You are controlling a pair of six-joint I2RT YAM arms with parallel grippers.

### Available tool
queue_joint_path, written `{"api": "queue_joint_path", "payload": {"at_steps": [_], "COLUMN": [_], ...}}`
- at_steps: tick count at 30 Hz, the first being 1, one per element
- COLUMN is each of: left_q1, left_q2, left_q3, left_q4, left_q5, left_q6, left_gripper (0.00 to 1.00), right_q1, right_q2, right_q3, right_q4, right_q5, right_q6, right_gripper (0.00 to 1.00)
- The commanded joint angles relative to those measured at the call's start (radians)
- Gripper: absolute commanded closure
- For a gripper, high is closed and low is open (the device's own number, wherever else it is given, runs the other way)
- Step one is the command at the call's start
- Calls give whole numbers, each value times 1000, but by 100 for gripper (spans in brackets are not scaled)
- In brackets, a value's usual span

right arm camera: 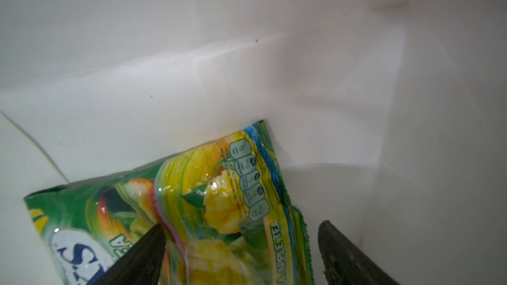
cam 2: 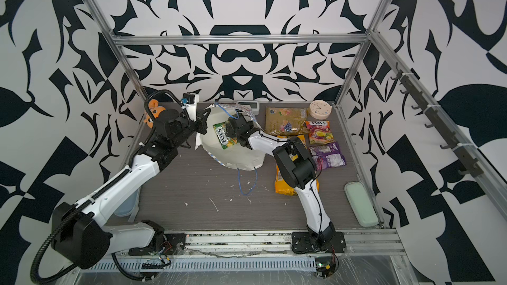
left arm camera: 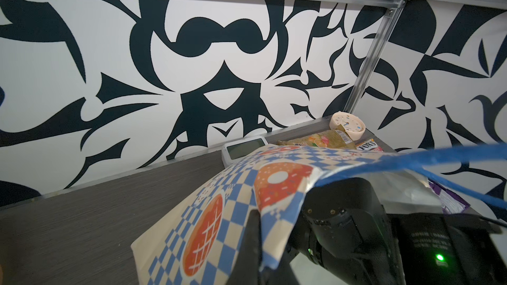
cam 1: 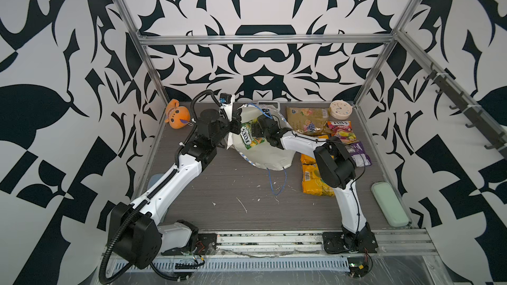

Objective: Take the snacks out of the paper bag
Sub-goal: Pick up the snack from the paper bag.

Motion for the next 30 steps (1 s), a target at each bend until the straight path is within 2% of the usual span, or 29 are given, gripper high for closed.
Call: {"api": "queue_joint_path", "payload": {"at_steps": [1,8,11,15,18,21,27,30], "left_q1": [-2,-2,-2,-3,-2,-1,-2,-2], "left_q2": [-6,-15,-18,-18,-18,-15,-9,-6], "left_q3": [-3,-2,-7,-8,-8,-8,-6,-1], "left_q4": [67,59,60,60,63,64,67,63], "left_q5": [24,23,22,22,21,20,19,15], "left_q6": [-1,0,3,2,3,2,-4,-3], "left_gripper": [100,100,100,100,100,100,100,100], "right_q1": [-16,-69,-103,-142,-146,-145,-144,-144], "right_q2": [-9,90,115,131,123,110,67,45], "right_q3": [35,159,146,92,88,78,29,16], "right_q4": [-34,-116,-59,95,107,136,190,193], "right_q5": [49,-241,-400,-599,-633,-683,-745,-772], "right_q6": [44,118,165,217,187,171,166,166], "right_gripper": [9,8,8,17,27,43,59,63]}}
